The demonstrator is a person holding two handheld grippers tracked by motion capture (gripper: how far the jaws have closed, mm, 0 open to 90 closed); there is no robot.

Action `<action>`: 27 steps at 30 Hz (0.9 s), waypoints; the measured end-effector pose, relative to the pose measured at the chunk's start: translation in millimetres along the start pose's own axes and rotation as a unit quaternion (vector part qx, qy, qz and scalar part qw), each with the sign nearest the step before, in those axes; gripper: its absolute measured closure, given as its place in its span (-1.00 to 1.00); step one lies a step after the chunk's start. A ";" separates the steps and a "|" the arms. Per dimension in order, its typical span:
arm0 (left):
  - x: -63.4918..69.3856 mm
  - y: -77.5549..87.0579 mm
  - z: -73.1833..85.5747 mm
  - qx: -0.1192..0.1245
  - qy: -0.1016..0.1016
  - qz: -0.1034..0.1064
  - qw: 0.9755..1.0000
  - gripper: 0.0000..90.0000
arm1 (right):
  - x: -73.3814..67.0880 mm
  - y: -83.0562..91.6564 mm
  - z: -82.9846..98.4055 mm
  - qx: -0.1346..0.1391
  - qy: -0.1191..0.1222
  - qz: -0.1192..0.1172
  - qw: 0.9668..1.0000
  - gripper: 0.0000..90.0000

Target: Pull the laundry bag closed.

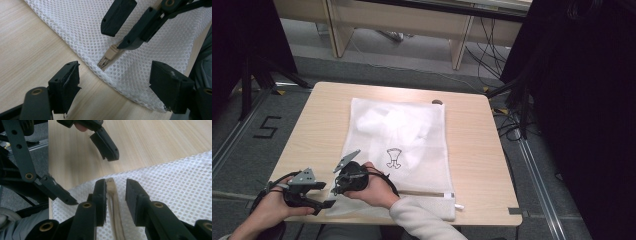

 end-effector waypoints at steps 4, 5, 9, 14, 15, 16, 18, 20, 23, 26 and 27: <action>0.0 -0.3 0.0 0.000 0.001 0.000 1.000 -0.48 | -0.1 -3.7 -1.1 -0.004 0.001 -0.002 1.000 0.58; -0.1 -0.1 0.0 0.000 0.000 -0.001 1.000 -0.48 | -0.9 -4.5 -1.5 -0.005 -0.005 -0.006 1.000 0.58; -0.1 -0.2 0.0 -0.001 0.001 -0.001 1.000 -0.48 | 0.7 -9.6 -1.5 -0.009 -0.002 -0.006 1.000 0.59; -1.4 0.7 0.6 -0.007 -0.007 -0.001 1.000 -0.48 | -0.1 -13.1 -2.8 -0.014 -0.002 -0.005 1.000 0.66; -1.6 0.9 0.6 -0.008 -0.008 -0.001 1.000 -0.48 | -0.5 -14.3 -3.2 -0.015 -0.003 -0.004 1.000 0.68; -2.1 1.0 0.7 -0.009 -0.009 -0.004 1.000 -0.48 | -1.4 -15.2 -3.5 -0.016 -0.005 -0.005 1.000 0.71; -2.5 1.0 0.8 -0.009 -0.010 -0.005 1.000 -0.47 | -1.7 -17.0 -3.4 -0.020 -0.003 -0.003 1.000 0.77; -2.5 0.9 0.8 -0.010 -0.009 -0.005 1.000 -0.47 | -2.7 -18.5 -2.9 -0.023 -0.003 -0.009 1.000 0.82; -2.6 0.9 0.8 -0.010 -0.009 -0.005 1.000 -0.47 | -4.2 -17.3 -3.5 -0.024 -0.004 -0.004 1.000 0.82; -1.4 0.2 0.1 -0.003 -0.001 -0.003 1.000 -0.47 | -4.3 -14.5 -5.3 -0.023 0.000 -0.005 1.000 0.83; 0.0 -0.4 0.2 -0.002 0.012 -0.001 1.000 -0.47 | -4.6 -13.3 -5.8 -0.024 -0.001 -0.005 1.000 0.83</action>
Point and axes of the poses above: each handheld gripper's, and its own axes: y roughly backward along the jaws, z roughly out of its underside, x roughly to its right, the point moved 5 cm from there along -y, roughly forward along the jaws, and after that the axes turned 3 degrees about -y, right-handed, at the moved point
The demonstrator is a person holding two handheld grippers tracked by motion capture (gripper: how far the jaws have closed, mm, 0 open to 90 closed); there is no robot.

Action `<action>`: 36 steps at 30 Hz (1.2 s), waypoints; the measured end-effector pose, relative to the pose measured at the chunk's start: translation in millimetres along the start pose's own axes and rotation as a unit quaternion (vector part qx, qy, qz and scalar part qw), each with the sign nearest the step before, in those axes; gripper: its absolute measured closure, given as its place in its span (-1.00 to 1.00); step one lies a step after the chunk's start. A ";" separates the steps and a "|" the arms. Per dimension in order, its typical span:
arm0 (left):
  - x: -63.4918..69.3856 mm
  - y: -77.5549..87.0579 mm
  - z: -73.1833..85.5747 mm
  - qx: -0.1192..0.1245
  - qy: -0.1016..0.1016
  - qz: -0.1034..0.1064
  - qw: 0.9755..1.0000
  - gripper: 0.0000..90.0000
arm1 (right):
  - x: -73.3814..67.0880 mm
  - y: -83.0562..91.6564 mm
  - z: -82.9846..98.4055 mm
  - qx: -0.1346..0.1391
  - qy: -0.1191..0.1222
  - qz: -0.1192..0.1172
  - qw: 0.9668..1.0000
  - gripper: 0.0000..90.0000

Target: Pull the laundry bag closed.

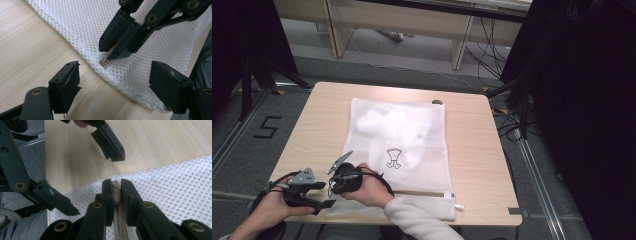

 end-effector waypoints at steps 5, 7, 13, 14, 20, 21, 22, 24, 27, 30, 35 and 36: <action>-2.4 0.6 -1.1 -0.006 -0.007 -0.004 1.000 -0.45 | -0.5 7.4 -3.4 0.005 -0.003 -0.001 1.000 0.83; -2.2 0.8 -1.8 -0.005 -0.003 0.000 1.000 -0.43 | 0.1 11.5 -5.6 0.006 0.001 0.000 1.000 0.83; 3.1 -4.0 -8.1 0.013 0.028 0.015 0.999 -0.34 | -1.4 26.9 -13.1 0.014 0.000 0.001 1.000 0.83; 4.0 -3.9 -8.8 0.009 0.028 0.017 0.999 -0.32 | -1.1 28.9 -13.9 0.014 0.002 0.002 1.000 0.83; 9.3 -8.7 -12.4 0.012 0.041 0.046 0.998 -0.03 | -1.7 34.7 -16.7 0.022 0.011 0.000 1.000 0.83; 9.0 -9.1 -12.5 0.009 0.039 0.047 0.998 0.04 | -1.7 35.9 -16.2 0.020 0.004 0.005 1.000 0.83; 9.9 -9.6 -12.6 0.008 0.041 0.051 0.998 0.13 | -1.2 36.9 -15.5 0.017 0.005 0.008 1.000 0.83; 10.2 -10.7 -12.6 0.004 0.043 0.046 0.998 0.28 | -2.0 37.1 -15.4 0.018 0.007 -0.002 1.000 0.83; 8.6 -9.9 -13.7 0.007 0.041 0.044 0.998 0.53 | -2.2 38.7 -13.8 0.014 0.007 0.001 1.000 0.83; 10.0 -9.3 -14.8 0.013 0.052 0.045 0.998 0.82 | -0.3 41.2 -11.1 0.009 0.013 0.004 1.000 0.83; 11.0 -6.9 -17.0 0.015 0.058 0.040 0.997 0.88 | 0.4 42.4 -4.6 -0.003 0.015 0.008 1.000 0.83; 11.6 -6.8 -17.8 0.020 0.062 0.041 0.997 0.89 | 0.2 42.3 -3.7 -0.006 0.014 0.008 1.000 0.83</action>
Point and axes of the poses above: each handheld gripper's, and its own axes: y roughly backward along the jaws, z roughly out of its underside, x roughly to its right, the point moved 5 cm from there along -y, roughly forward along the jaws, and after that the axes turned 3 degrees about -y, right-handed, at the moved point
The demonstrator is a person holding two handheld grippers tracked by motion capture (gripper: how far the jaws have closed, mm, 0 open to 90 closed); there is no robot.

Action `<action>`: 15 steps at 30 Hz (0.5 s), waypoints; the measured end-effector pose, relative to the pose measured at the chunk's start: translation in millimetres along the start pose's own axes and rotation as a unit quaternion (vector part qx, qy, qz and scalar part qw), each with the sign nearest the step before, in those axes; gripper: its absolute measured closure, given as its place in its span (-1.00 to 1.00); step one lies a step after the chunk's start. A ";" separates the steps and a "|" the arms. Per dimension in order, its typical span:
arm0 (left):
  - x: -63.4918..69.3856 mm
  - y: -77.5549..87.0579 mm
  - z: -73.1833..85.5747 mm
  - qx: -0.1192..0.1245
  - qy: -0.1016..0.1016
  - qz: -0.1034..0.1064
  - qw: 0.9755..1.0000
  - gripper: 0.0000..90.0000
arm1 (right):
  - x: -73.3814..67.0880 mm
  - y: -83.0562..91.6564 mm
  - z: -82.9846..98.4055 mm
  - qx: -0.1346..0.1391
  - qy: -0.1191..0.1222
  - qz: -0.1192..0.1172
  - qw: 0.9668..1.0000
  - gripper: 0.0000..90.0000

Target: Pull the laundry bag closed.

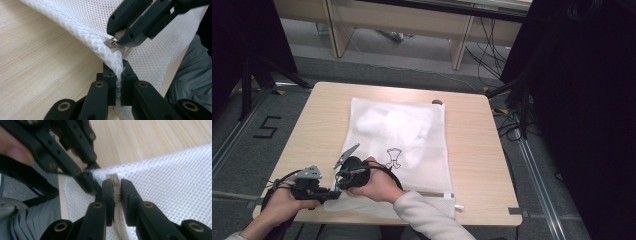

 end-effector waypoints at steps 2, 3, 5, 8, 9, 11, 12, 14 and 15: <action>0.1 0.6 0.0 -0.002 0.000 0.002 1.000 0.89 | -1.0 -0.4 3.1 -0.006 -0.001 0.003 1.000 0.83; 0.2 0.8 -0.2 0.000 0.002 0.000 1.000 0.89 | -2.0 0.0 4.5 -0.011 -0.006 0.005 1.000 0.83; -0.1 1.5 -0.7 0.002 0.003 0.003 1.000 0.90 | -2.3 0.0 6.3 -0.015 -0.006 0.002 1.000 0.83; -1.5 3.0 -0.7 0.003 0.004 0.000 1.000 0.90 | 0.7 -1.3 10.1 -0.022 -0.008 0.004 1.000 0.83; -1.5 3.0 -0.6 0.003 0.004 -0.002 1.000 0.90 | 1.4 -1.5 11.1 -0.022 -0.008 0.003 1.000 0.83; -1.5 2.8 -0.4 0.000 0.001 -0.004 1.000 0.90 | 2.6 -2.0 12.3 -0.022 -0.007 0.005 1.000 0.83; -1.6 2.7 -0.3 0.000 0.000 -0.001 1.000 0.90 | 3.6 -1.7 13.0 -0.026 0.000 0.009 1.000 0.83; -1.6 2.8 -0.3 0.001 0.001 -0.001 1.000 0.90 | 1.6 -2.0 12.4 -0.024 -0.008 0.007 1.000 0.83; -1.5 3.1 -0.4 0.002 0.002 -0.002 1.000 0.90 | 1.5 -2.1 12.0 -0.022 -0.006 0.005 1.000 0.83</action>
Point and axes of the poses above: each handheld gripper's, and its own axes: y roughly backward along the jaws, z roughly out of its underside, x roughly to its right, the point moved 5 cm from there along -y, roughly forward along the jaws, and after that the axes turned 3 degrees about -y, right-handed, at the moved point
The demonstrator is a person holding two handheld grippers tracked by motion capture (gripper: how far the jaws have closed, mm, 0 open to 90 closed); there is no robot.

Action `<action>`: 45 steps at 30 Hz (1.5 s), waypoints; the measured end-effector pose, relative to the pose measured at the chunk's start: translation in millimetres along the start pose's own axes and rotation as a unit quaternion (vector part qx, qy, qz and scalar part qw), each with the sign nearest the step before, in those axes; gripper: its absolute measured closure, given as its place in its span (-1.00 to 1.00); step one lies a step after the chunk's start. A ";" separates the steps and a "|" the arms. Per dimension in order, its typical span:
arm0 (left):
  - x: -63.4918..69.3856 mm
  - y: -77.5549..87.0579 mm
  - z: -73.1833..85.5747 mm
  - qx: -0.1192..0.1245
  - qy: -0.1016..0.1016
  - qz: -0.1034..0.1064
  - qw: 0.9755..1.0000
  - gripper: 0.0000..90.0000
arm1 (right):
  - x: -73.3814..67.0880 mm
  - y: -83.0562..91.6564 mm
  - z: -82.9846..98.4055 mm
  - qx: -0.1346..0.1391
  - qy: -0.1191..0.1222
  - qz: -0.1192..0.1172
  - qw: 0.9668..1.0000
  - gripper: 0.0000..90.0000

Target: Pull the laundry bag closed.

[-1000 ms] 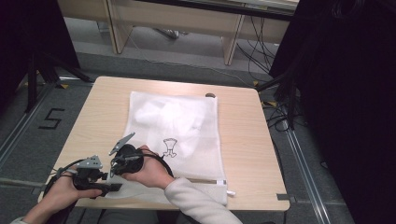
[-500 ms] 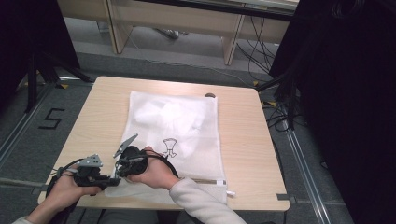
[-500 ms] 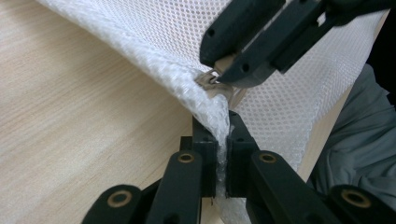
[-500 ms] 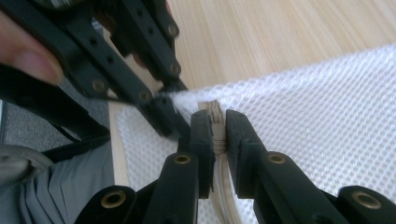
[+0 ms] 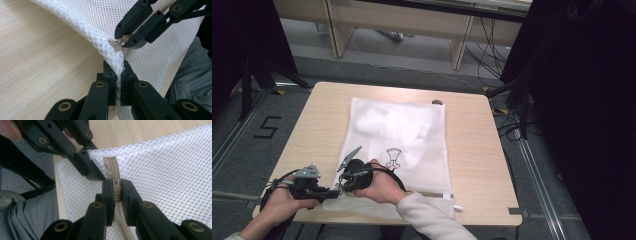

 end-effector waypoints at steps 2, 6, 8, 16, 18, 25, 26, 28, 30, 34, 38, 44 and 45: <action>-0.1 0.3 -0.3 0.002 -0.001 0.000 1.000 0.90 | -0.1 0.3 0.1 -0.001 -0.001 0.000 1.000 0.83; -0.3 1.0 -0.7 0.005 0.000 -0.003 1.000 0.90 | 0.1 -0.1 3.6 -0.009 -0.008 0.003 1.000 0.83; -1.3 1.5 0.2 0.001 0.000 -0.006 1.000 0.90 | 0.2 -1.0 5.2 -0.008 -0.007 -0.003 1.000 0.83; -0.8 1.7 -0.6 0.005 -0.001 -0.004 1.000 0.89 | 0.6 -0.8 7.3 -0.008 -0.009 0.001 1.000 0.83; -1.7 2.5 -0.9 0.004 -0.008 -0.007 1.000 0.89 | 0.5 -1.6 8.7 -0.011 -0.011 0.001 1.000 0.83; -1.2 2.9 -1.6 0.006 -0.011 -0.003 1.000 0.89 | 1.2 -1.9 13.4 -0.013 -0.011 0.001 1.000 0.83; -0.4 2.9 -1.4 0.007 -0.004 -0.007 1.000 0.89 | 0.6 -1.8 13.8 -0.014 -0.013 0.000 1.000 0.83; -0.6 3.0 -2.2 0.011 -0.006 -0.003 1.000 0.89 | 0.6 -1.6 13.9 -0.015 -0.014 0.000 1.000 0.83; -0.9 4.1 -2.6 0.012 -0.006 -0.004 1.000 0.89 | 0.7 -2.6 14.6 -0.017 -0.012 0.001 1.000 0.83; -2.9 5.8 -2.6 0.009 -0.009 -0.008 1.000 0.90 | 1.7 -3.3 16.9 -0.022 -0.014 0.000 1.000 0.83; -2.8 6.7 -3.6 0.017 -0.006 -0.007 1.000 0.90 | 2.7 -3.2 18.3 -0.023 -0.015 0.001 1.000 0.83; -3.4 7.9 -4.5 0.021 -0.006 -0.011 1.000 0.90 | 4.9 -0.4 20.7 -0.021 -0.014 0.004 1.000 0.83; -3.5 7.9 -4.4 0.020 -0.007 -0.012 1.000 0.90 | 4.9 0.2 21.5 -0.022 -0.014 0.003 1.000 0.83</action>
Point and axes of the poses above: each handheld gripper's, and its own axes: y roughly backward along the jaws, z roughly out of its underside, x roughly to its right, the point moved 5 cm from there along -y, roughly forward along the jaws, and after that the axes turned 3 degrees about -y, right-handed, at the moved point
